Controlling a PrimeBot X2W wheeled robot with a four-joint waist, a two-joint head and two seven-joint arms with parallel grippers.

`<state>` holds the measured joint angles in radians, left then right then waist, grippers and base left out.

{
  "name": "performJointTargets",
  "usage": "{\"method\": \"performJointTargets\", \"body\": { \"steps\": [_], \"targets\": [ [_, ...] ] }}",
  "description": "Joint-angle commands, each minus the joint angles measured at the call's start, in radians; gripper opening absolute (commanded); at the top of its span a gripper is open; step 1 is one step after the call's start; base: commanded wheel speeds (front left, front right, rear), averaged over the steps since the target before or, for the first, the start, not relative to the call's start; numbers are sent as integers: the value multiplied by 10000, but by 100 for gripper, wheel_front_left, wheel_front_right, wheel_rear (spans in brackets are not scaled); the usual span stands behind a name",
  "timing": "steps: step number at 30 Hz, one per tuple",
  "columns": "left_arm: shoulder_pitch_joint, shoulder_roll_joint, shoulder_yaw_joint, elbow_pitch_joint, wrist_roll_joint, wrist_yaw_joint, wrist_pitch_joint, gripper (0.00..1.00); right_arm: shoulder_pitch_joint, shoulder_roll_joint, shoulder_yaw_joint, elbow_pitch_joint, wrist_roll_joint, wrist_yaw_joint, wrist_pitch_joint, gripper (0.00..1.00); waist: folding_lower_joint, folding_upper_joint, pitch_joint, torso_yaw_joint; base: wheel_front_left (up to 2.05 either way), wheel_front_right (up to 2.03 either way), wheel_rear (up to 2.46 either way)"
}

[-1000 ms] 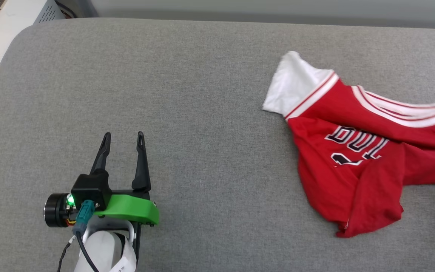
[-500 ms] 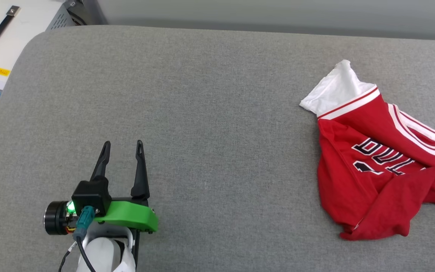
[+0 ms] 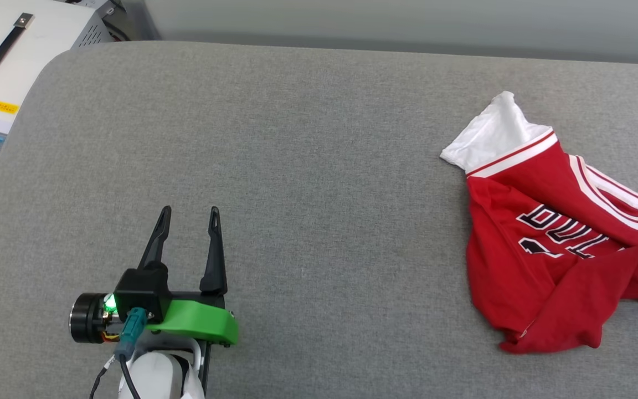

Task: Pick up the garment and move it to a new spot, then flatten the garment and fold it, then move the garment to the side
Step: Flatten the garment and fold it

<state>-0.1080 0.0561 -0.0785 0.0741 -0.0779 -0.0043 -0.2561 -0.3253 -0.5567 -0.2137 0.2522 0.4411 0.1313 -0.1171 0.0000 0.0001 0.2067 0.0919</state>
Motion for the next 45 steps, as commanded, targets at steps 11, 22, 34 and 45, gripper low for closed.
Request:
{"method": "performJointTargets", "body": {
  "steps": [11,22,34,45],
  "targets": [
    [-424,-55,-435,-144,32,-25,-57,100,-1921,-1264,4317,-2148,860,-6,5773,100,0,-1,669,539,0,0,0],
    [-910,-57,-968,-154,-390,297,-57,100,-4433,-1407,7893,-921,2052,-6,7800,100,0,-1,1665,1097,0,0,0],
    [-1357,-58,-1315,-16,-595,496,-57,100,-5590,-901,11049,2644,2318,-6,8232,100,0,-1,2236,1506,0,0,0],
    [-917,-58,-988,206,-450,478,-57,100,-6074,-736,11133,3097,3360,-6,5275,0,0,-1,1388,1118,0,0,0]
  ]
}}
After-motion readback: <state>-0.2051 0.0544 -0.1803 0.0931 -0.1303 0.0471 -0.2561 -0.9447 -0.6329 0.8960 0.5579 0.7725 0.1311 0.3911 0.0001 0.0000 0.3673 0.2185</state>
